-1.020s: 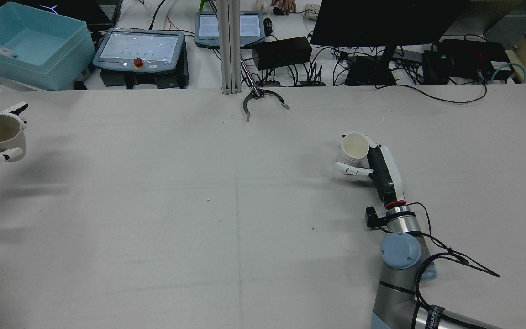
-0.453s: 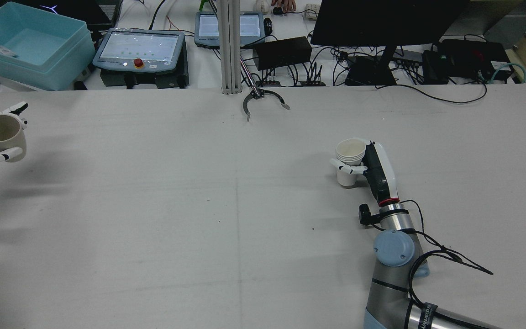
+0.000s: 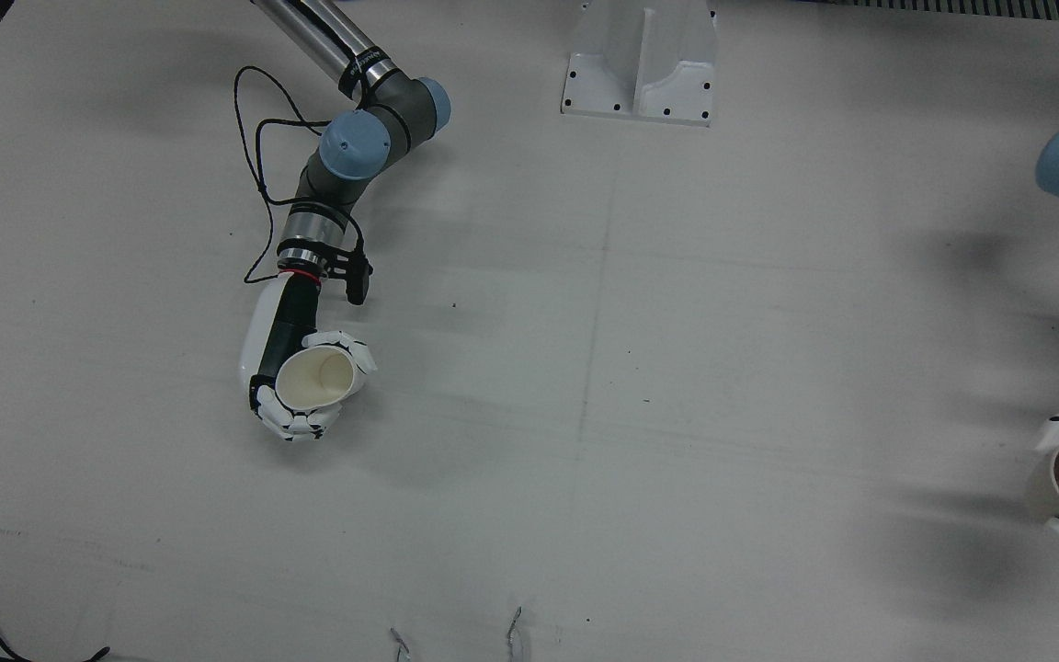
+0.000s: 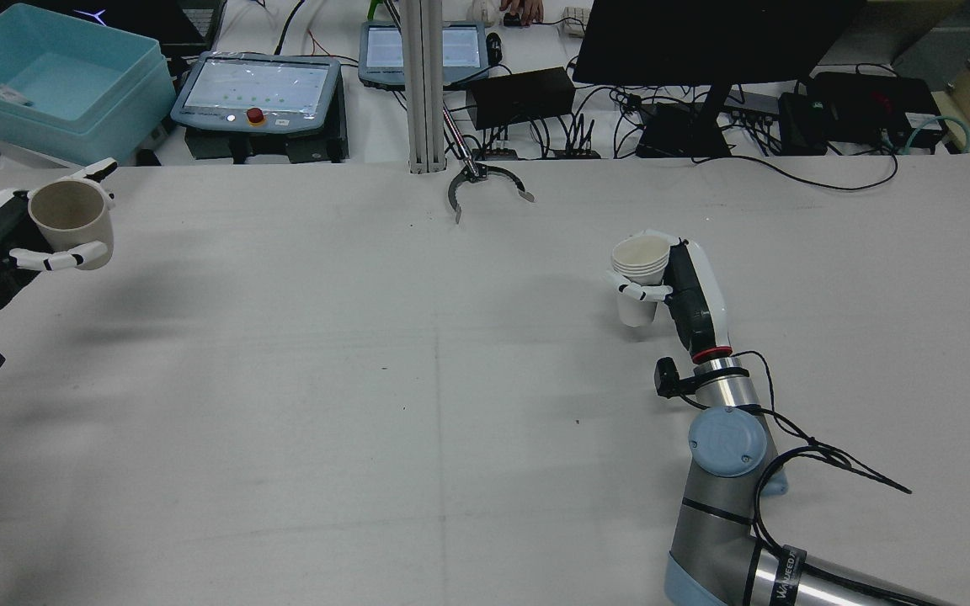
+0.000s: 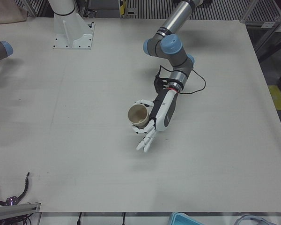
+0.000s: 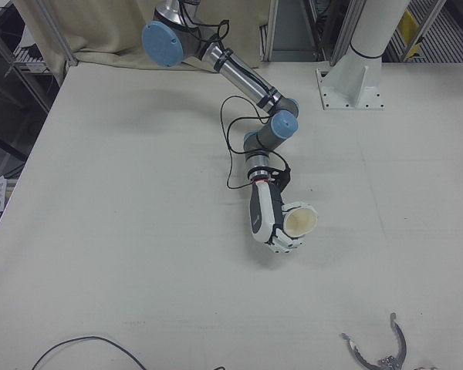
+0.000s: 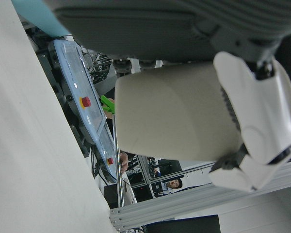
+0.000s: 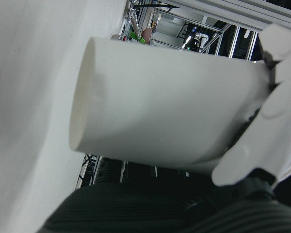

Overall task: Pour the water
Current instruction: 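Lift both cups and bring them toward the table center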

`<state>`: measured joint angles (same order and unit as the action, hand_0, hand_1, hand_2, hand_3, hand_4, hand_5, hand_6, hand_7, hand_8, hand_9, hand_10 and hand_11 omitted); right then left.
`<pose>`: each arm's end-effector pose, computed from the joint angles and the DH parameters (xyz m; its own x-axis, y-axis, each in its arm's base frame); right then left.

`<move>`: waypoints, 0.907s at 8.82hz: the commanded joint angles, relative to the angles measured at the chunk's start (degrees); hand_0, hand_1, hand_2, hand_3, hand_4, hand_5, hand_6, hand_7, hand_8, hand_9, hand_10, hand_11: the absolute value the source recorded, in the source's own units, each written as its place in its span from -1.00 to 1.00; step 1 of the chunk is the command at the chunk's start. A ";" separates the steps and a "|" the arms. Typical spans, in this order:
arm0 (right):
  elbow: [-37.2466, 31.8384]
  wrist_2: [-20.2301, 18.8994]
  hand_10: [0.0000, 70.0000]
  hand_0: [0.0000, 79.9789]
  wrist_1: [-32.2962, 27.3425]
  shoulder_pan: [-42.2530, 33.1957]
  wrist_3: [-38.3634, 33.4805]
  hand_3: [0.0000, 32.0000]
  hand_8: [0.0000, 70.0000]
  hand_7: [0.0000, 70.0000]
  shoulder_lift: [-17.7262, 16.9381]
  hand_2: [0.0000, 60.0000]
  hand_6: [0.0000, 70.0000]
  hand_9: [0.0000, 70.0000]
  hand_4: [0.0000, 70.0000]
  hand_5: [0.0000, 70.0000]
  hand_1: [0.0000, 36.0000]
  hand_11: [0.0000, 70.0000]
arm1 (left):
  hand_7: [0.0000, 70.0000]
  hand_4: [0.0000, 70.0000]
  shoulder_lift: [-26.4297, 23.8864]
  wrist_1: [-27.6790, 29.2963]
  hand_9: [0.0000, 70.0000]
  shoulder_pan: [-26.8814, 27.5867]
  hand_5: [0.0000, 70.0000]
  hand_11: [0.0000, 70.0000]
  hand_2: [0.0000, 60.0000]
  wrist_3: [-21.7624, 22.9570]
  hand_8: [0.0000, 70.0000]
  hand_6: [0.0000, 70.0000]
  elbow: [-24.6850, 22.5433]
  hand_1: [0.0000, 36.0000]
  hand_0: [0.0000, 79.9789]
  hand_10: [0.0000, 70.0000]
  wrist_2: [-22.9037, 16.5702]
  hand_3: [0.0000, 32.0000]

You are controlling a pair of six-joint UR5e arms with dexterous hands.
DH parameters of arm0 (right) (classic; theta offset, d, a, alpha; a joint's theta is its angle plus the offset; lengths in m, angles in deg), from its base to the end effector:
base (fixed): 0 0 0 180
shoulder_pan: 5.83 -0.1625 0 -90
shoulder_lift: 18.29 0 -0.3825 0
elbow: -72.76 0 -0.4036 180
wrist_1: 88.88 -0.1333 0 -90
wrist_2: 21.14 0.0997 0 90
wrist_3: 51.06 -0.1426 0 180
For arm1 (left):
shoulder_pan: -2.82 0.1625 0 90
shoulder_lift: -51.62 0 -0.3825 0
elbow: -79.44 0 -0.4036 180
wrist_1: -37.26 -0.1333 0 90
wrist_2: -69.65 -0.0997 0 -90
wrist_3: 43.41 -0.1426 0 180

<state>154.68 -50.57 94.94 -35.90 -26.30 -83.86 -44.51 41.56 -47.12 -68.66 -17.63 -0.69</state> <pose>-0.4210 -0.5413 0.4793 -0.9703 -0.0462 0.2373 -0.2408 0.0984 -0.9656 0.2422 -0.5696 0.5054 -0.9212 -0.2279 -0.3153 0.2205 0.3619 -0.9057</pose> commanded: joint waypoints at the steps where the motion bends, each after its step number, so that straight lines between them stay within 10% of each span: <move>1: 2.19 -0.45 0.12 0.19 0.49 -1.22 0.46 -1.00 0.59 1.00 -0.35 0.40 0.75 1.00 -0.13 1.00 -0.23 0.58 | -0.66 -0.29 -12.03 -8.59 -0.87 6.84 0.67 -0.68 1.00 -1.29 -0.95 -0.83 -0.14 1.00 -0.02 -0.83 -0.32 -1.00; 5: 8.06 -6.59 0.05 0.21 5.30 -5.00 3.70 -1.00 0.49 1.00 -0.79 0.33 0.67 1.00 -0.19 1.00 -0.16 0.50 | -0.65 -0.27 -23.21 -13.79 -0.87 17.49 0.64 -0.67 1.00 -4.54 -0.95 -0.82 1.53 1.00 -0.04 -0.82 -0.23 -1.00; 8: 28.91 -18.07 -0.03 0.22 14.00 -13.42 26.62 -1.00 0.37 0.98 -2.37 0.28 0.54 0.87 -0.30 1.00 -0.12 0.39 | -0.64 -0.27 -27.00 -14.23 -0.87 20.23 0.62 -0.67 1.00 -4.90 -0.95 -0.81 4.96 1.00 -0.03 -0.82 -0.23 -1.00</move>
<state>167.71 -59.98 102.92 -43.44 -17.74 -85.10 -69.11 27.68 -28.77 -73.16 -14.56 -0.93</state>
